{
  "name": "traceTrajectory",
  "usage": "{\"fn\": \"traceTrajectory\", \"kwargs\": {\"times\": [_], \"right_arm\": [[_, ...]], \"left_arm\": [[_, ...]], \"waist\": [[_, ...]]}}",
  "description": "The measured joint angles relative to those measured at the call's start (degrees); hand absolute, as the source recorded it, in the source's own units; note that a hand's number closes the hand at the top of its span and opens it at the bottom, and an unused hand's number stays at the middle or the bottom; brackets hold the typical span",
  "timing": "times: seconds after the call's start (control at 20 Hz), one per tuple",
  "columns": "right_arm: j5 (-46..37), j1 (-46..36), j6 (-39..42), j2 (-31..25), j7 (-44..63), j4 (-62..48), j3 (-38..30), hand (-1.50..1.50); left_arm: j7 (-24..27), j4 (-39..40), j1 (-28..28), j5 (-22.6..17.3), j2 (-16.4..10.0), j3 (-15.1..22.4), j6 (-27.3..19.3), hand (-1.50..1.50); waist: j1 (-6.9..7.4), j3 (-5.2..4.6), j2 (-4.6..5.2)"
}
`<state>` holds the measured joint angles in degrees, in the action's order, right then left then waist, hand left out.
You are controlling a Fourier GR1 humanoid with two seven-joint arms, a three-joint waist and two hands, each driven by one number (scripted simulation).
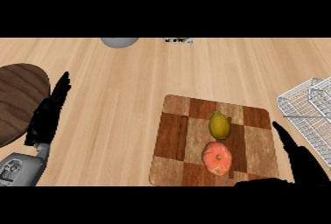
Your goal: Pick the squash from the cutting board and place it in the tiered basket
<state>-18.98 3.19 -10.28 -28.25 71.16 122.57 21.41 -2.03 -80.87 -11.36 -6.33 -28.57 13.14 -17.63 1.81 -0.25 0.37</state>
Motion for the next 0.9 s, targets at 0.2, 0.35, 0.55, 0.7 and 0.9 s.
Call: {"fn": "traceTrajectory", "kwargs": {"times": [0.2,0.35,0.55,0.7,0.9], "right_arm": [[-1.8,-1.8,1.1,2.5,0.2,-3.2,2.0,-1.5],[-4.7,-2.1,1.8,5.4,0.3,-4.6,4.4,-1.5],[-8.0,-3.1,3.4,7.7,0.3,-6.7,5.5,-1.5],[-10.5,-3.3,5.1,8.9,0.3,-7.4,5.5,-1.5],[-14.9,-3.2,7.3,11.5,0.3,-8.2,6.5,-1.5]], "left_arm": [[-0.2,-0.3,0.5,0.2,0.0,-0.7,0.0,0.0],[-0.7,-0.8,0.7,0.6,0.0,-1.0,-0.1,0.0],[-0.6,-0.7,1.2,0.9,0.0,-1.6,0.2,0.0],[-0.8,-0.7,1.1,0.7,0.0,-2.1,0.6,0.0],[-0.3,0.1,1.0,1.7,0.9,-2.2,0.1,0.0]], "waist": [[-0.5,0.03,-0.18],[-0.9,0.04,-0.31],[-1.2,0.05,-0.36],[-1.46,0.05,-0.39],[-1.76,0.05,-0.42]]}}
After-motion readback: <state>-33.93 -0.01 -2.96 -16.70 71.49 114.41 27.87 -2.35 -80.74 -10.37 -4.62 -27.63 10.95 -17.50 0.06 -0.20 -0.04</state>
